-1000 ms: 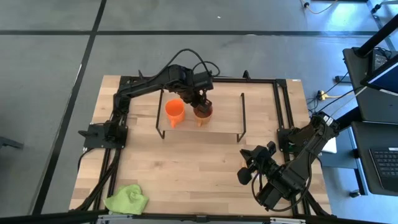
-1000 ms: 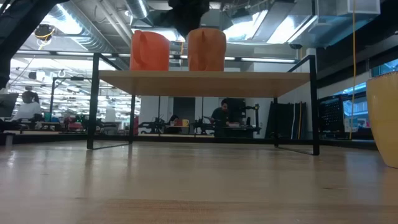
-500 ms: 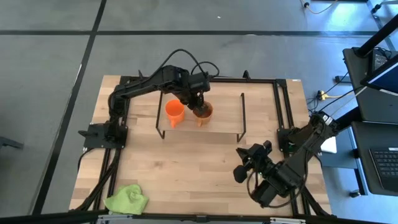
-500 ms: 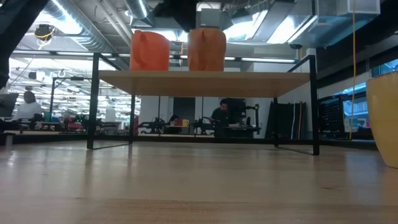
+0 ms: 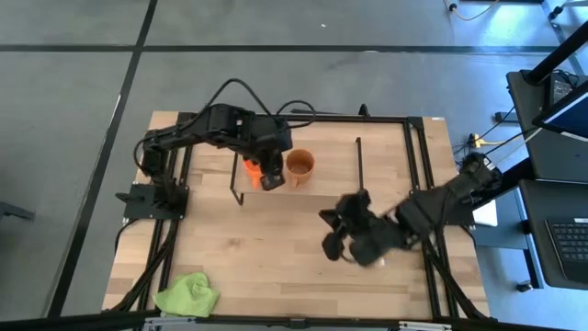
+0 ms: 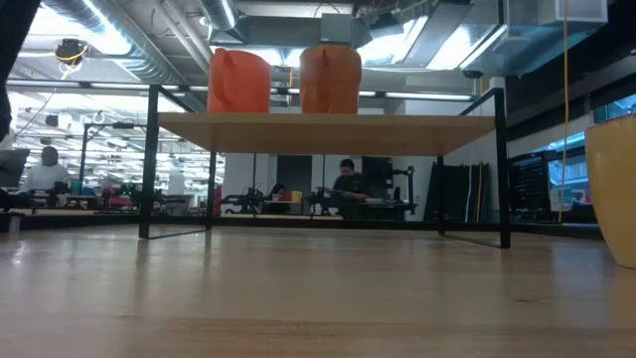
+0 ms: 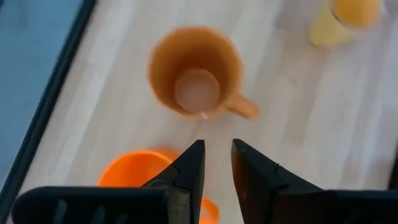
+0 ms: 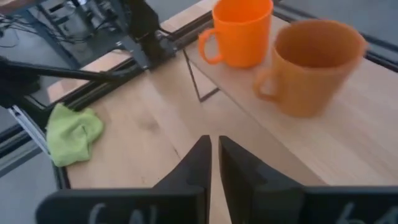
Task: Stack small to large cups/mugs on shelf
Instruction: Put the brown cup on the shelf
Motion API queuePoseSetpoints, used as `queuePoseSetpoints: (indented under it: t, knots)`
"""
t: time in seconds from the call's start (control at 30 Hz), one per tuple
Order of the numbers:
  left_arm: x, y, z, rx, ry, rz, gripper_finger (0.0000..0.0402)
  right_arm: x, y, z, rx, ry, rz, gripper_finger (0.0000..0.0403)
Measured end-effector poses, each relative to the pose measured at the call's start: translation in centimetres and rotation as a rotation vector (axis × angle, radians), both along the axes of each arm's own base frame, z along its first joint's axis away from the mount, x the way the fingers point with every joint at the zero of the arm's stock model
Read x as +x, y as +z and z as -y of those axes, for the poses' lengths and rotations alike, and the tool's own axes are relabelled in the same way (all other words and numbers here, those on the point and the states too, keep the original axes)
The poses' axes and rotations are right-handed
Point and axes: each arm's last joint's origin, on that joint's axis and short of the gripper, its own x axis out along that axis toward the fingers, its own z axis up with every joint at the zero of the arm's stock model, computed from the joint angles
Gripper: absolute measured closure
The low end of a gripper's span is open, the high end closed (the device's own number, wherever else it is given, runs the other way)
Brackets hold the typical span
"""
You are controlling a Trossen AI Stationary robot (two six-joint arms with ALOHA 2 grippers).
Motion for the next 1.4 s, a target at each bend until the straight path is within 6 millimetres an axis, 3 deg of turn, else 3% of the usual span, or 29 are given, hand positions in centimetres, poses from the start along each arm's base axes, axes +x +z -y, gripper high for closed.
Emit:
queuePoseSetpoints:
  t: [0.2,0.4,0.53,0.7,1.0,1.4]
  knots:
    - [-2.0,-1.3,1.1,0.02,-0.143,-0.061,0.0328,3.4,0.8,4.4,0.069,0.058,0.036,0.037]
    - [-5.0,-2.6,2.6,-0.028,-0.257,0.159,0.0328,4.8,1.1,7.8,0.155,0.038,0.066,0.037]
    - [-7.1,-3.3,2.9,-0.028,-0.265,0.324,0.0328,4.9,0.4,8.0,0.222,-0.007,0.035,0.037]
    - [-8.5,-4.7,3.2,-0.1,-0.326,0.407,0.0328,4.1,-0.8,7.9,0.27,-0.125,-0.053,0.0384]
    - [-7.6,-7.2,3.6,-0.176,-0.454,0.444,0.0328,4.1,-1.0,8.1,0.243,-0.233,-0.016,0.0395]
    - [-7.3,-6.8,3.8,-0.171,-0.538,0.513,0.0328,4.8,-2.2,9.2,0.221,-0.28,-0.077,0.04]
